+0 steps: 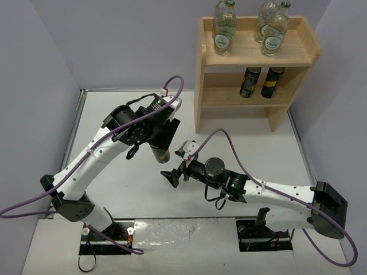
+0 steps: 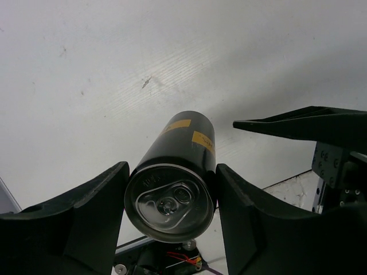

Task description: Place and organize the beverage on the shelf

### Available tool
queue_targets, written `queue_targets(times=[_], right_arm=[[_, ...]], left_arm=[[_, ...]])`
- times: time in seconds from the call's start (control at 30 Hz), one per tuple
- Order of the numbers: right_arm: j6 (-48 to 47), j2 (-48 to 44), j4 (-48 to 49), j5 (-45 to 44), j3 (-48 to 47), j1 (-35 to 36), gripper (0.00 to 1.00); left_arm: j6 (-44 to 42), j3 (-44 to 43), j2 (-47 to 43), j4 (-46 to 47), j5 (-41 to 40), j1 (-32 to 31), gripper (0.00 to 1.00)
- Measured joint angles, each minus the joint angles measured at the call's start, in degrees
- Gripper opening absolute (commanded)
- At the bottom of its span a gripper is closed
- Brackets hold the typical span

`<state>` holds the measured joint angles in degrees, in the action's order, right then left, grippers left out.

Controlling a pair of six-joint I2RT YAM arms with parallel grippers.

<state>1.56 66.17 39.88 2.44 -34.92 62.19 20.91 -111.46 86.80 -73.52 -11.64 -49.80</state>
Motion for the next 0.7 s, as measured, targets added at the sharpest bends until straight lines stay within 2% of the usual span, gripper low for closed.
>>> queue_targets(times=[0.3, 0.5, 0.6, 0.63, 0.7], right_arm=[[-5.27, 3.06, 8.41, -7.19, -0.72, 2.45, 0.88], [-7.72, 6.14, 9.90, -8.74, -2.80, 2.40, 0.84], [-8.48, 6.86, 10.08, -9.22, -2.82, 2.40, 0.73], [-8.76, 7.10, 10.08, -9.27, -2.82, 2.40, 0.64], [-9.16, 7.52, 10.32, -9.31, -2.86, 2.40, 0.61]], left_arm=[[-2.78, -4.35, 3.19, -3.56, 4.13, -0.04, 0.02], [-3.85, -6.58, 4.70, -3.87, 4.90, -0.57, 0.03], [-4.11, -6.86, 4.96, -4.07, 5.46, -0.96, 0.03], [-4.20, -6.95, 5.05, -4.13, 5.49, -1.20, 0.03], [-4.31, -7.17, 5.27, -4.26, 5.31, -1.60, 0.02]])
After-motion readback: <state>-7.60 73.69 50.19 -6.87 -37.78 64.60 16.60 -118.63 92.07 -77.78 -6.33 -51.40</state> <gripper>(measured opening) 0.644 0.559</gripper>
